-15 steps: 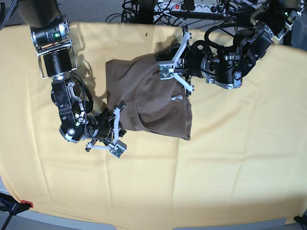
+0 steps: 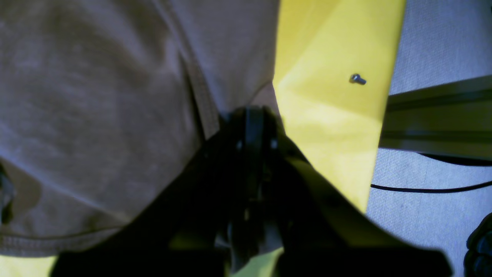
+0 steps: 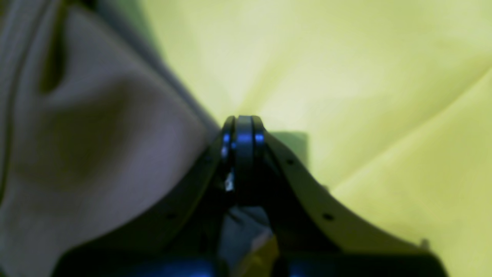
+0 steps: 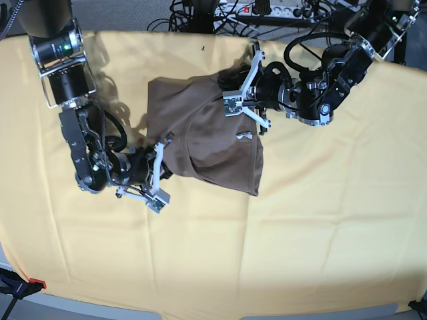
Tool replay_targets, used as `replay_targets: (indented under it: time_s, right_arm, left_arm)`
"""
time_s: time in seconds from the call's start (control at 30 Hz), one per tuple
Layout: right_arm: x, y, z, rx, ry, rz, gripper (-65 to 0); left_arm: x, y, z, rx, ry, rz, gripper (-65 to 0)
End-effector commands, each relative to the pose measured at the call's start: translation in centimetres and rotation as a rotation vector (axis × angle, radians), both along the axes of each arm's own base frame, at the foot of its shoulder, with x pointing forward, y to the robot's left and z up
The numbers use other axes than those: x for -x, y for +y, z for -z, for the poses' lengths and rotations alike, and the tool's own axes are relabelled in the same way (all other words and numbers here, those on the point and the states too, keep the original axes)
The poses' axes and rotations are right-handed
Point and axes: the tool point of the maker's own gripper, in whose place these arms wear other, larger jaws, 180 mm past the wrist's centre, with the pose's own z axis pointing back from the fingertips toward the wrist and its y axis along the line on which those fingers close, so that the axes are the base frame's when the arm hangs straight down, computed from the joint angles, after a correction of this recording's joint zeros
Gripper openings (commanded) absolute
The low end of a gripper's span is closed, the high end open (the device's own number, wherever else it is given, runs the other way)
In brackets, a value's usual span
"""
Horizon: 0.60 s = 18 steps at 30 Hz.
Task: Fold the T-shirt properly
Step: 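Press both grippers against the bundle's sides to square it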
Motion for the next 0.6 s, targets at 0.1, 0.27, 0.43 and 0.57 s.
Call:
replay_targets:
  time_s: [0.1,0.27,0.43,0.57]
  right_arm:
    - [2.5,-1.3,-0.1,-0.004,0.021,-0.026,-65.0]
    - [6.1,-1.5,0.0,-0.016,0.03,-0.069,-65.0]
    - [9.0,-1.3,-0.3,-0.054,0.046,-0.092,-65.0]
    - [10.4,-1.2,-0.2,-0.073,0.059,-0.076,-65.0]
  left_arm:
    - [-2.1,1.3,-0.5,-0.055,-0.069,-0.007,-65.0]
    - [-4.1,1.7,-0.8,-0.058,-0.096,-0.028,-65.0]
    - [-7.5,2.7,-0.3,-0.033,-0.123,-0.092,-65.0]
    - [-10.3,2.5,0.0,0.011,-0.132,-0.144,-65.0]
